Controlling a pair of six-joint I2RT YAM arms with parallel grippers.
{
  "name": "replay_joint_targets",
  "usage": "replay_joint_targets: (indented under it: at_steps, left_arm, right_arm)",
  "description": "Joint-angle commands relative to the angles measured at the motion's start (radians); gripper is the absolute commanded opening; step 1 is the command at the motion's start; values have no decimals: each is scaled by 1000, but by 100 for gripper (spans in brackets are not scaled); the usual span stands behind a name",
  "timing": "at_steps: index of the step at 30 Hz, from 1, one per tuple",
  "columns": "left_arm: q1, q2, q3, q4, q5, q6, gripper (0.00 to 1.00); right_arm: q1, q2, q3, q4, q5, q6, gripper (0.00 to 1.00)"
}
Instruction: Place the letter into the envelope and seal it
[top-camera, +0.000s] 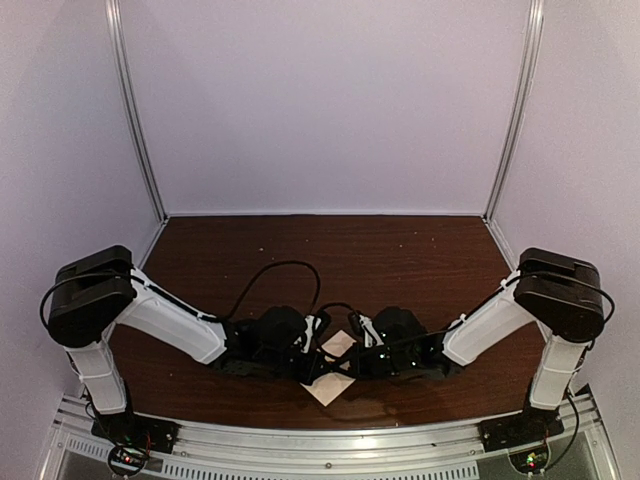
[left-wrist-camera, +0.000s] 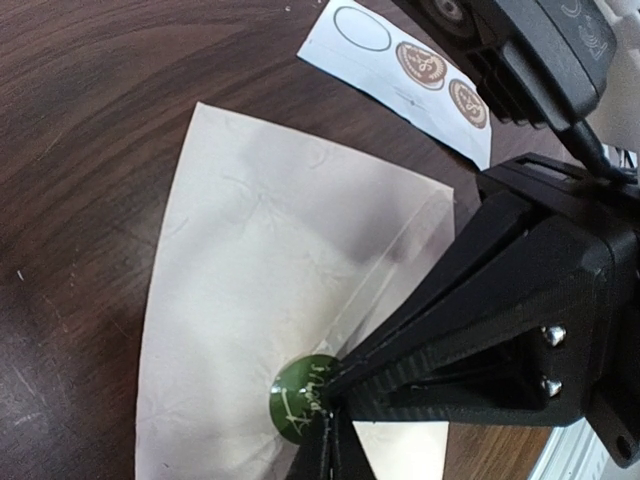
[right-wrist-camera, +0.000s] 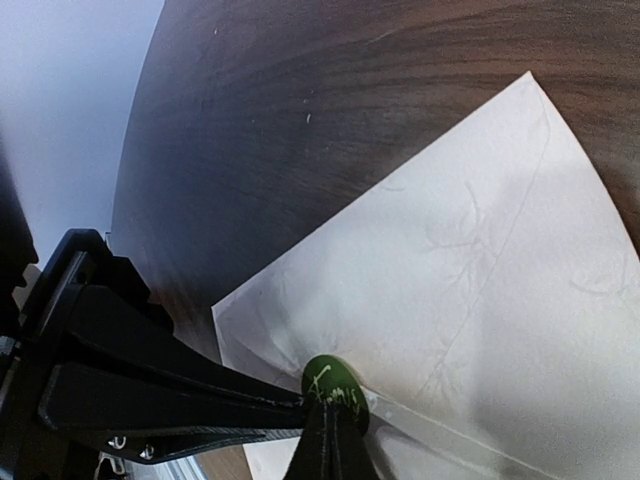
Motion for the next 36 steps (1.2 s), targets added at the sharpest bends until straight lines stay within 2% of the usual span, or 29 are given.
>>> replay_joint_targets:
  at_steps: [1,8,21,36]
  left_arm:
    - [-5,33,-12,54,23,-13,0]
    - [-5,32,-34,26,14,-21,0]
    - [-4,26,-45,-9,-5,-23,0]
    - [-5,16,-47,-17,-11,-23,0]
  right_arm:
    - [2,35,-17,-84,52,4,0]
    - [-4,1,-17,-55,31,16,0]
    - [-18,-114,-20,-101,22,-38,0]
    - [-16,-29,40,-73,1,-57,0]
